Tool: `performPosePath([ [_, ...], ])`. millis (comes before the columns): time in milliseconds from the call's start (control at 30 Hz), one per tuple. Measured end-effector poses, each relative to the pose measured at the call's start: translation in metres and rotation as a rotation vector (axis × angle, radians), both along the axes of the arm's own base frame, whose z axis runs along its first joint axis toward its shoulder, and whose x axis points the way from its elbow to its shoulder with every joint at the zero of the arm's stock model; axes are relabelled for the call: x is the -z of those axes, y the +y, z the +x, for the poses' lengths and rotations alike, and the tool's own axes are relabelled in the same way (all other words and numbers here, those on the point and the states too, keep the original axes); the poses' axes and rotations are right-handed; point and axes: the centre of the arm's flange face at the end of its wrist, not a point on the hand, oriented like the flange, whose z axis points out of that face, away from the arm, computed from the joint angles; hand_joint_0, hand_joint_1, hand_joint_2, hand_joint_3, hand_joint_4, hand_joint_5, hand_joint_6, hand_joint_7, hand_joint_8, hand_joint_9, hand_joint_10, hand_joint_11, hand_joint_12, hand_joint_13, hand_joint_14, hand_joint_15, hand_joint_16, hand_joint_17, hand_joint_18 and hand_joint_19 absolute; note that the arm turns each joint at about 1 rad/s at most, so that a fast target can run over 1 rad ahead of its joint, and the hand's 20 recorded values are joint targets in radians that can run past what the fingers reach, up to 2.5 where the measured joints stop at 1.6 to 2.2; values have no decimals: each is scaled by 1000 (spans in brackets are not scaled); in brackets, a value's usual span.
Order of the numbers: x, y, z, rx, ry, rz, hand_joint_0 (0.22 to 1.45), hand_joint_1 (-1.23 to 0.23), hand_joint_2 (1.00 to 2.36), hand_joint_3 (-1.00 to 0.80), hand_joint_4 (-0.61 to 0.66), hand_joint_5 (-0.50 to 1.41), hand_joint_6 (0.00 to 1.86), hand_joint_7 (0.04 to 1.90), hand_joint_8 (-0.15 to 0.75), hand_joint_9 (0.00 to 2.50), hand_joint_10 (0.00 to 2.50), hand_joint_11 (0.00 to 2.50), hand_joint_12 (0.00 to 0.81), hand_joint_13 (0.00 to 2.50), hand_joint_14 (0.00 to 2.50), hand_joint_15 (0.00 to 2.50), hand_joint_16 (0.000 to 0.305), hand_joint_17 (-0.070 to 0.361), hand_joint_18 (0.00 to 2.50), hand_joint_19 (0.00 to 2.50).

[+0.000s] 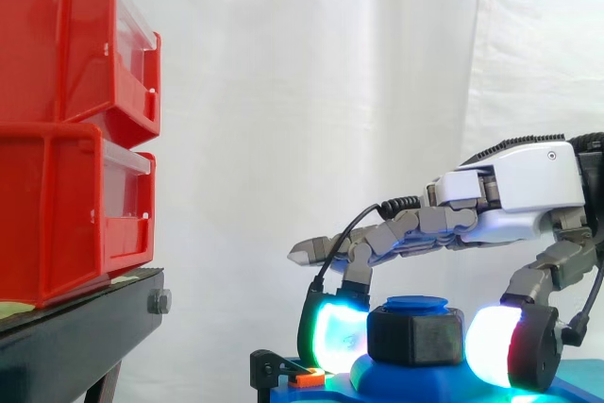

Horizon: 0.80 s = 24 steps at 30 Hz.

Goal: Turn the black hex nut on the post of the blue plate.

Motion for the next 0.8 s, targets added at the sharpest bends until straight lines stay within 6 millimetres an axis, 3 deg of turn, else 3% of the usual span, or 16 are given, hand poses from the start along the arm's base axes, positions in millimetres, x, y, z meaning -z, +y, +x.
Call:
performPosePath([
  [267, -11, 0, 6, 0, -23, -3, 404, -757, 1000, -500, 64, -300, 501, 852, 37, 0, 164, 16, 221, 0, 2, 105, 32, 72, 0, 133],
  [800, -17, 1, 8, -3, -36, -10, 424, -789, 1000, -500, 17, -300, 501, 828, 24, 0, 241, 27, 198, 0, 2, 130, 29, 66, 0, 120],
])
